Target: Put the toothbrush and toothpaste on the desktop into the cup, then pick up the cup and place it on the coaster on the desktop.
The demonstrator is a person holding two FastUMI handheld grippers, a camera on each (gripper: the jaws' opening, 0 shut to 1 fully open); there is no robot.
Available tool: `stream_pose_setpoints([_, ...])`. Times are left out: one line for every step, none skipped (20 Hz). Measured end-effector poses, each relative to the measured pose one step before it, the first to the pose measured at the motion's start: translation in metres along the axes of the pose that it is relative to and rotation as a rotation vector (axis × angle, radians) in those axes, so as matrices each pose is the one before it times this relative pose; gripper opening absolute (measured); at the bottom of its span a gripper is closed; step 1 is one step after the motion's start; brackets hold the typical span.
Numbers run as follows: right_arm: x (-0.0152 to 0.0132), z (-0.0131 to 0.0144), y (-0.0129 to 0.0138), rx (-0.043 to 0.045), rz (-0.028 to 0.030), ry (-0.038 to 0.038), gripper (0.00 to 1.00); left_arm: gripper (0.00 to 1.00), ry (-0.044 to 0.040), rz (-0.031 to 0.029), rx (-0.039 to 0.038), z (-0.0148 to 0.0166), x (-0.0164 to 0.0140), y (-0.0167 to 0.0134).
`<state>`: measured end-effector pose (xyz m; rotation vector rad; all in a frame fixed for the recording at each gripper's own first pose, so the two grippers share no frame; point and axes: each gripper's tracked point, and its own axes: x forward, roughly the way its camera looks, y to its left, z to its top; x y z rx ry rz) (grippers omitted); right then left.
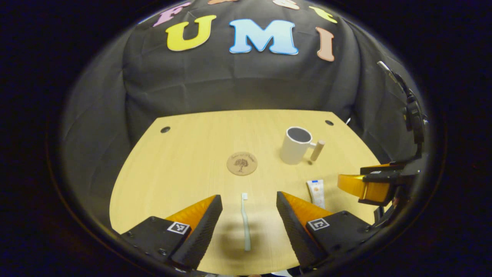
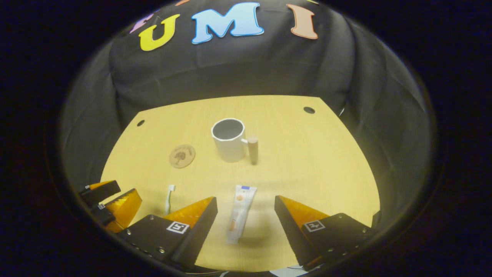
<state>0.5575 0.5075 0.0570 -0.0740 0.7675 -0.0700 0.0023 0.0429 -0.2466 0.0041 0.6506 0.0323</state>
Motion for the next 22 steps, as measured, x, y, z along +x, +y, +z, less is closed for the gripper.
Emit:
stream_pose_setpoints([0.00721,-0.00545,0.00122,0.00623,0.00021,0.03099,0.91,0.96,0.02733,-0.00077,-0.00937,-0.00735,0.00550,0.00260])
stream_pose_setpoints([0.00512,-0.00415,-0.00082,0.00228,0.00112,0.03221,0.91,0.97,0.02654,-0.00296,-0.00827,-0.00594,0.00485,0.00233])
stream_pose_setpoints([0.00506,-0.00470,-0.00158,0.00078,-0.00430,0.02288,0.91,0.96,0.02912,0.00072,-0.00528,-0.00694,0.00547,0.00183])
stream_pose_setpoints([0.00558,-0.00181,0.00003,-0.00013,0.00072,0.02432,0.88,0.96,0.03117,0.00380,-0.00323,-0.00645,0.00537,0.00157])
stream_pose_setpoints([0.00697,-0.00385,0.00136,0.00015,0.00371,0.02069,0.88,0.96,0.03158,0.00644,-0.00541,-0.00499,0.00537,0.00234])
stream_pose_setpoints([0.00482,-0.00302,0.00019,-0.00214,-0.00007,0.02641,0.87,0.96,0.02656,-0.00125,-0.00698,-0.00454,0.00538,-0.00034])
stream_pose_setpoints([0.00493,-0.00305,0.00099,-0.00013,-0.00018,0.02006,0.86,0.97,0.02278,0.00173,-0.00619,-0.00242,0.00423,0.00092])
stream_pose_setpoints([0.00504,-0.00100,0.00059,0.00050,-0.00062,0.01723,0.86,1.00,0.01922,0.00170,-0.00361,-0.00252,0.00281,0.00248])
stream_pose_setpoints([0.00546,-0.00264,-0.00165,-0.00592,-0.00697,0.01755,0.86,0.93,0.01891,0.00104,-0.00183,-0.00209,0.00329,0.00332])
stream_pose_setpoints([0.00371,-0.00118,-0.00002,-0.00918,-0.00590,0.01759,0.86,0.95,0.02370,0.00572,0.00118,-0.00288,0.00510,0.00171])
stream_pose_setpoints([0.00562,-0.00299,0.00095,-0.00569,-0.00064,0.01710,0.86,0.96,0.02545,0.00705,0.00024,-0.00379,0.00507,0.00236])
stream_pose_setpoints([0.00400,-0.00150,0.00152,-0.00074,0.00239,0.01624,0.86,0.96,0.02333,0.00388,-0.00467,-0.00515,0.00712,0.00122])
stream_pose_setpoints([0.00238,-0.00077,0.00007,0.00338,0.00033,0.01010,0.86,0.93,0.02571,0.00265,-0.00983,-0.00464,0.00581,0.00114])
stream_pose_setpoints([0.00216,0.00028,0.00027,-0.00061,-0.00083,0.00958,0.86,0.96,0.02286,0.00365,-0.00858,-0.00317,0.00770,0.00026])
stream_pose_setpoints([0.00368,-0.00063,-0.00008,-0.00461,-0.00363,0.00572,0.86,0.97,0.02187,0.00559,-0.00511,-0.00310,0.00691,-0.00008])
stream_pose_setpoints([0.00223,0.00019,-0.00015,-0.00358,-0.00157,0.00643,0.86,0.97,0.01853,0.00119,0.00122,-0.00291,0.00528,0.00026])
stream_pose_setpoints([0.00333,-0.00139,0.00040,-0.00229,-0.00078,0.01004,0.86,0.97,0.01964,0.00338,0.00318,-0.00259,0.00239,0.00060])
stream_pose_setpoints([0.00272,-0.00046,0.00045,-0.00087,-0.00042,0.01105,0.86,0.98,0.01332,0.00861,0.00654,-0.00187,0.00283,0.00207])
stream_pose_setpoints([0.00463,-0.00129,-0.00055,0.00015,-0.00306,0.00751,0.86,0.98,0.01112,0.00926,0.00564,-0.00167,0.00295,0.00153])
stream_pose_setpoints([0.00278,0.00001,0.00005,-0.00078,0.00209,0.00766,0.86,0.98,0.01409,0.00400,0.00050,-0.00227,0.00196,0.00014])
stream_pose_setpoints([0.00150,-0.00190,-0.00054,-0.00020,0.00208,0.01250,0.86,1.00,0.01085,-0.00053,-0.00359,-0.00159,0.00221,-0.00003])
stream_pose_setpoints([0.00255,-0.00172,0.00163,0.00670,0.00572,0.01321,0.76,0.98,0.01228,0.00044,-0.00661,-0.00221,0.00126,0.00086])
